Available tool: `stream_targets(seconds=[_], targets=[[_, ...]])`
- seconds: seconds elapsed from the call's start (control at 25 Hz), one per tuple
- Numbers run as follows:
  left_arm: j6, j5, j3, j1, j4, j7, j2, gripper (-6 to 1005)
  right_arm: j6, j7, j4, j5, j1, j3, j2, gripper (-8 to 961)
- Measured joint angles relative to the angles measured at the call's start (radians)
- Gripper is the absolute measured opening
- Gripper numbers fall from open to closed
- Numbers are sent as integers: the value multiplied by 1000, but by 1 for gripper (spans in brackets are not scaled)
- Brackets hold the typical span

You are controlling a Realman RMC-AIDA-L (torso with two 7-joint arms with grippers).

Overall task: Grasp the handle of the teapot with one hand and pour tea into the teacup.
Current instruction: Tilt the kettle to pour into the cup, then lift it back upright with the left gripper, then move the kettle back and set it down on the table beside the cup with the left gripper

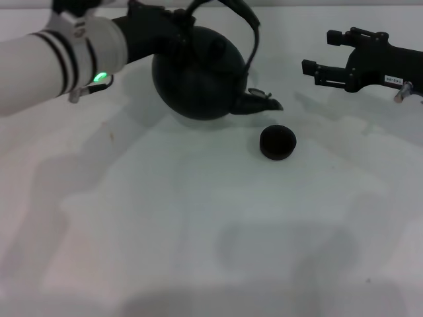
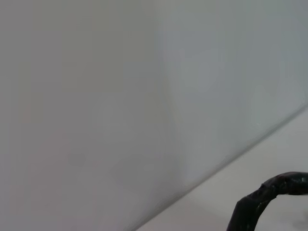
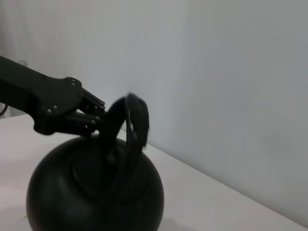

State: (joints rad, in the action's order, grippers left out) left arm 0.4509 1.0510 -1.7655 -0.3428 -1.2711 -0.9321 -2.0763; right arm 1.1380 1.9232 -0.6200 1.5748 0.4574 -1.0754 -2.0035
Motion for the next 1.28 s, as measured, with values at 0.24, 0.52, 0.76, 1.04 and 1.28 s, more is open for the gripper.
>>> stream_targets(seconds=[0.24,0.52,0.76,1.04,1.28], targets=[[60,410,120,46,76,-368,1,133,1,-1,1,-1,-4,-2,0,828],[450,826,381,33,339,-856,2,133,5,-2,0,-1,-14,-3,0,828],[611,857,534,41,514,-1069,3,132,8,-3,1,-1,-24,-4,0,828],[664,862,635,96,596,-1216,1,132,3,-3,10,-12,-27,-1,4,828],[710,918,670,113,669,-1311,2,131,1,-3,14,-15,-26,0,8,828]])
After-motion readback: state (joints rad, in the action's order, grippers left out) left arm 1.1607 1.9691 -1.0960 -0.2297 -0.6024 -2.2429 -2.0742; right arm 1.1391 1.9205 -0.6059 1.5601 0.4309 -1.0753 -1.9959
